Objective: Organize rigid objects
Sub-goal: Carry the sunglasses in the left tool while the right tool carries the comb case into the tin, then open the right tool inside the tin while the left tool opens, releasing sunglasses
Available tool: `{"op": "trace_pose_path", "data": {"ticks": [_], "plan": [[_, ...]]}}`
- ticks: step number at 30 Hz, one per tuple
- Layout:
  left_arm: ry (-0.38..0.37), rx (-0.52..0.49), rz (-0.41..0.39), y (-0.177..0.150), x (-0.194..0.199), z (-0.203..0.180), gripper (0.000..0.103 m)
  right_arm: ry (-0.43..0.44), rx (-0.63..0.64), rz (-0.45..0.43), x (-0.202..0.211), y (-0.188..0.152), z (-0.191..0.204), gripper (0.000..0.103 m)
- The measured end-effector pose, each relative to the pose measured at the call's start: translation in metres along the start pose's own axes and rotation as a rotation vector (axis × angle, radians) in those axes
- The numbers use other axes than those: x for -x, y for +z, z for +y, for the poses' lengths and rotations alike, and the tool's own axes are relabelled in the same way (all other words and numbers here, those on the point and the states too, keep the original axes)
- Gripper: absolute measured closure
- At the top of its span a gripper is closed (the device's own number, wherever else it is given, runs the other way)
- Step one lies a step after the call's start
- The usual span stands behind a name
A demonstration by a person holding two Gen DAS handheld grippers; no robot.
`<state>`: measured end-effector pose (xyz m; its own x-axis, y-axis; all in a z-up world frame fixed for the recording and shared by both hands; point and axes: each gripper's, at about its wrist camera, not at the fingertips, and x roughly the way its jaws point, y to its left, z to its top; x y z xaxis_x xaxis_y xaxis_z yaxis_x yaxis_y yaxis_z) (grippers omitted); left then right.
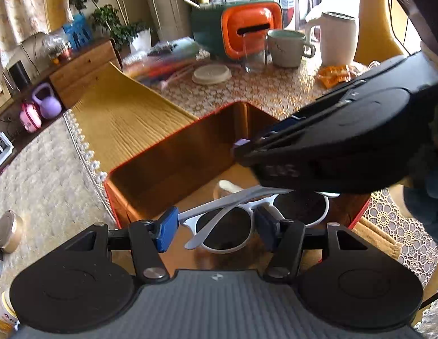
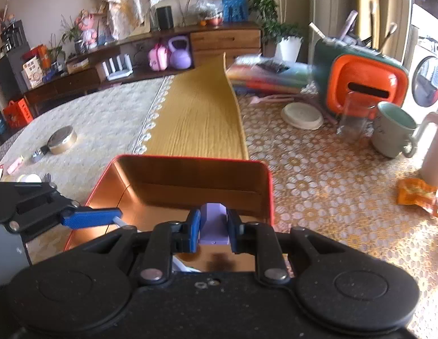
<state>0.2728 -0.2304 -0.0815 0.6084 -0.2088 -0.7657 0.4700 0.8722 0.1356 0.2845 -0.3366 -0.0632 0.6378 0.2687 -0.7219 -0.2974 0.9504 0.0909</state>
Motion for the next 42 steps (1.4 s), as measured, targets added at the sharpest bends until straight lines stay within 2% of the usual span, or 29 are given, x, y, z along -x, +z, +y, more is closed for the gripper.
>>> {"op": "trace_pose_path", "data": {"ticks": [10, 15, 19, 28, 30, 42], "plan": [[-0.010, 0.015, 0.069, 0.000, -0.016, -0.003, 0.045, -0.024, -0.018, 0.086, -0.025, 0.000, 0.000, 0.083], [-0.046, 0.063, 0.113, 0.003, -0.024, 0.001, 0.045, -0.024, -0.026, 0.107, -0.029, -0.002, -0.001, 0.083], [-0.028, 0.065, 0.130, 0.002, -0.028, 0.002, 0.044, -0.024, -0.027, 0.111, -0.029, -0.002, 0.000, 0.083], [-0.031, 0.083, 0.121, 0.002, -0.026, 0.004, 0.041, -0.029, -0.047, 0.114, -0.026, -0.003, 0.000, 0.080], [-0.038, 0.091, 0.110, 0.002, -0.022, 0.005, 0.039, -0.031, -0.052, 0.110, -0.024, -0.004, 0.000, 0.080], [-0.034, 0.101, 0.034, -0.002, 0.012, 0.011, 0.039, -0.030, -0.049, 0.064, 0.006, 0.000, 0.008, 0.077]]}}
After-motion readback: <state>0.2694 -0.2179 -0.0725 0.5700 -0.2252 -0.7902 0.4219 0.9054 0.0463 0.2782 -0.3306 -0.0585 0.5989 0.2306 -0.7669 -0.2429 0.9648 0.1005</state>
